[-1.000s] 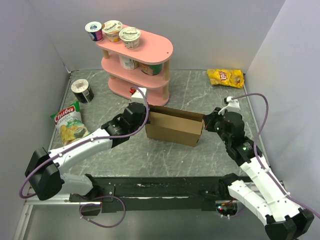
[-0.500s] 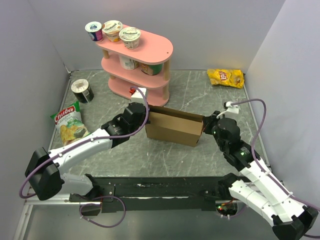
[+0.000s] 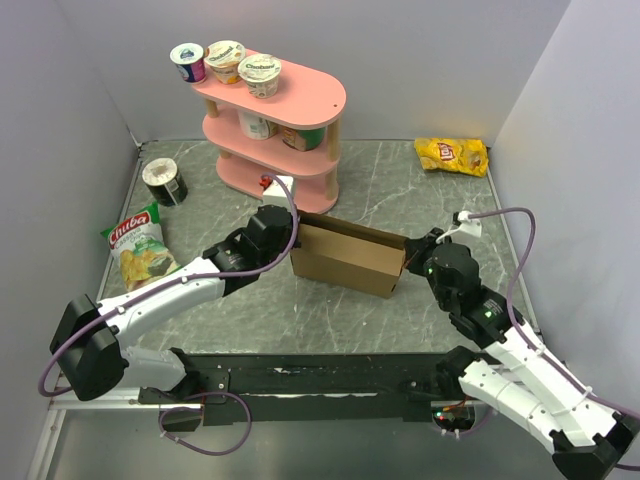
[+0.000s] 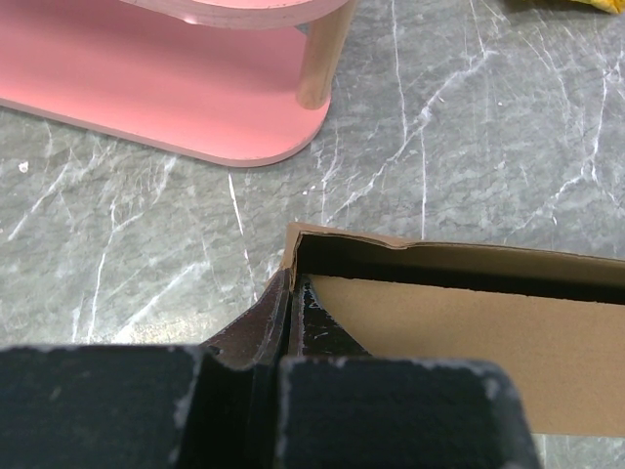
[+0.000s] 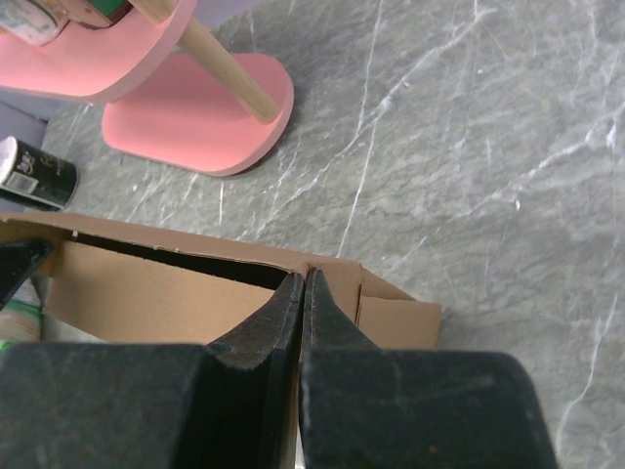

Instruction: Fold the paper box

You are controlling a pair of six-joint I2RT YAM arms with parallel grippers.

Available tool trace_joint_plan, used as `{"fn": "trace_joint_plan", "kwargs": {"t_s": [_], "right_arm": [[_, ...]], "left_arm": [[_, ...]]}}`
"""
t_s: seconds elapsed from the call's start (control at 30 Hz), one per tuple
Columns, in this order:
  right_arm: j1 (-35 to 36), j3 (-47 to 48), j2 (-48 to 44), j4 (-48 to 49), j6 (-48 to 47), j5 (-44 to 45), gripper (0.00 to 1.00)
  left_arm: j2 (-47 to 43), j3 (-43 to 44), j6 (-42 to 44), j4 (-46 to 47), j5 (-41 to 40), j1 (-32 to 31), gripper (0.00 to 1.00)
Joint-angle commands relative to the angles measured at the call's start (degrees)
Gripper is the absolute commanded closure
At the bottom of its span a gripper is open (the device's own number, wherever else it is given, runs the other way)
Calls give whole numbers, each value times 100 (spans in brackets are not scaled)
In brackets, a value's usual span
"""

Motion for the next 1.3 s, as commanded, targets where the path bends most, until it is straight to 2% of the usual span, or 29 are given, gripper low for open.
{"fn": "trace_joint_plan", "kwargs": {"t_s": [0.0,0.17,0.43,0.73,1.27], "right_arm": [[270,-420,152,-2656,563,-660,100],[262,-130,194,-2928,581,-361,100],[279,-42,617,-2911,440,-370,100],[578,11,1109,-3042,527,-238,100],[1272,125,1426,-3429,1011,131,100]], "left_arm": [[331,-455,122,-1388,447,-123,99],[226,-525,201,-1484,297,-132,99],[41,-508,17,-1739,-335,-53,99],[6,-464,52,-1634,-266,324,99],[164,-156,272,-1467,130,650,99]]}}
